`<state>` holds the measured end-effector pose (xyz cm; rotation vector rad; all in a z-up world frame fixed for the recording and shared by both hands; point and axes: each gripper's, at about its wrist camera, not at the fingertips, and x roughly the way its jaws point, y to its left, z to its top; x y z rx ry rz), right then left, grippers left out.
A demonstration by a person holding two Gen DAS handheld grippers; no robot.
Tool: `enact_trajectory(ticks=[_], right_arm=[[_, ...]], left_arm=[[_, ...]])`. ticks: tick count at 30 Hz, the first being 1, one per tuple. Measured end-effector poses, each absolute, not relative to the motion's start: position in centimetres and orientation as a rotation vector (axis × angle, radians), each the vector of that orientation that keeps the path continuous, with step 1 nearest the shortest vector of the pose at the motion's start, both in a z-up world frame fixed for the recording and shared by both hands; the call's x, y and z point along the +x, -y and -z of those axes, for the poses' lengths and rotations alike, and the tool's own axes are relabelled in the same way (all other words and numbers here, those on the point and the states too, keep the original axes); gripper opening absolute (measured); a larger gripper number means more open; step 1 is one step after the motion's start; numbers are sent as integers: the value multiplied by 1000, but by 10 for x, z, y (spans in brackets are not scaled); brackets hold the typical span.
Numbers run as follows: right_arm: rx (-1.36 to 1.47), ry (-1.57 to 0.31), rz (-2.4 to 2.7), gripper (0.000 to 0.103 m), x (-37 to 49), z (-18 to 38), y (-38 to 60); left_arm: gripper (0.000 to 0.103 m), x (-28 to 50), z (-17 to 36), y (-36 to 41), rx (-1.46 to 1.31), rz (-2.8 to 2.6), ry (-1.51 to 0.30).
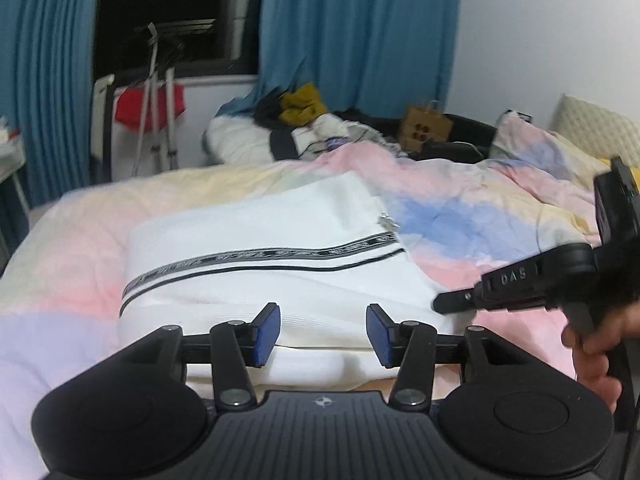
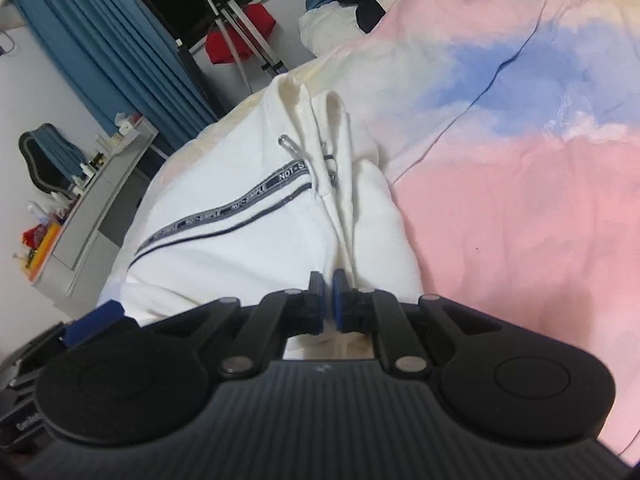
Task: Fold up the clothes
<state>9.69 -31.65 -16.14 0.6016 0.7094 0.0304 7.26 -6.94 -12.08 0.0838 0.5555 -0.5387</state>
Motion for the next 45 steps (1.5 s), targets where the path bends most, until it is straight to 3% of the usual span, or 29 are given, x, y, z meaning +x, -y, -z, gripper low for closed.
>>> enact_trajectory(ticks=[6,11,12,15,16,25,28,35,38,40,45], right_arm=[[662,-558,-45,10,82,141,331],[651,-543,8,15,85,139,343],[649,-551,15,27,88,140,345],[674,-577,25,87,104,150,353],[687,-596,14,90,112,155,355],[711,-778,-105,90,184,202,360],[809,-774,-214,94,192,213,359],[674,-711,-246,92,189,196,332],[626,-699,-181,71,188,199,323],[618,-668,-160,48,184,195,320],[539,-575,-139,38,166,166,304]], left_arm=[[76,91,112,47,27,488,-580],[87,122,109,19,-31,438,-629],[90,130,109,12,-48,424,-643],[97,151,115,-10,-113,352,-688],[97,158,117,-17,-135,327,-703],[101,197,146,-52,-280,297,-827],[102,202,153,-57,-301,307,-835],[100,192,159,-53,-285,277,-826],[89,182,158,-43,-251,257,-808],[80,176,152,-41,-247,246,-785],[44,160,135,-39,-240,217,-724]])
